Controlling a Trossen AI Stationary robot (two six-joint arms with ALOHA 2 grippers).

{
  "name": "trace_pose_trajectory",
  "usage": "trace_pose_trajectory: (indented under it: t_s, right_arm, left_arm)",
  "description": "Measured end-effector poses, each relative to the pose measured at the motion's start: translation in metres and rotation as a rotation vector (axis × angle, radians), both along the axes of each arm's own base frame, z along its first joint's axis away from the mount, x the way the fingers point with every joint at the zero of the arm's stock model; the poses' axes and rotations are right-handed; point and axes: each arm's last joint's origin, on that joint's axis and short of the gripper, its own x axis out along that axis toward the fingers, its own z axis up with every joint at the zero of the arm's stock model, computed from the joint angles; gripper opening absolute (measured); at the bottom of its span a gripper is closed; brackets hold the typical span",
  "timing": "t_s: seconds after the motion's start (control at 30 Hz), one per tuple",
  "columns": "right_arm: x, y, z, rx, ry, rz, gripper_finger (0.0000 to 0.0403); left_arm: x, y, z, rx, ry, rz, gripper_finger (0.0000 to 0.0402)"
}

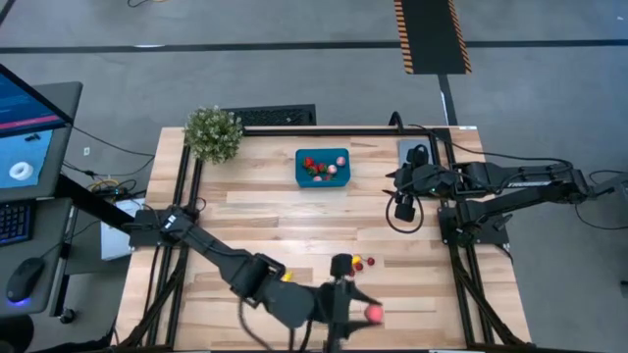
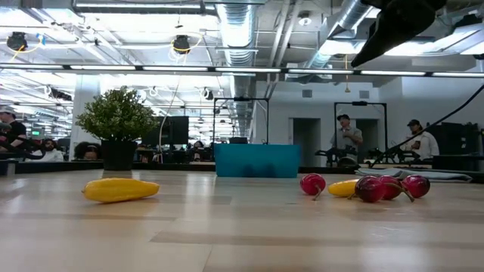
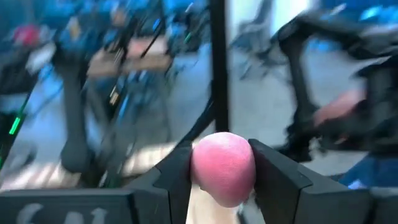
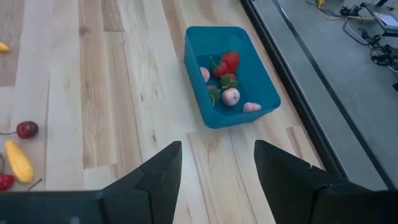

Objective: Pick and placing Produce into tupperware
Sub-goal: Put the peach into the blue bin

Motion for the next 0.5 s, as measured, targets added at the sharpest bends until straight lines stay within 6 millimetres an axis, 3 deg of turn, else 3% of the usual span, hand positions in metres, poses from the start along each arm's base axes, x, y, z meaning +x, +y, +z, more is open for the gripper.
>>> trace_pose_trajectory:
  t_s: [0.27, 0.5]
  right_arm:
    - [0.000, 0.000, 0.000, 0.000, 0.000, 0.000, 0.0225]
    - [0.000, 0.000, 0.000, 0.000, 0.000, 0.000, 0.0225]
  left_arm:
    - [-0.022, -0.025, 0.038, 0.092, -0.373, -0.298, 0.0134]
    - [-0.043, -0.044, 0.056, 0.209, -0.634, -0.389, 0.0134]
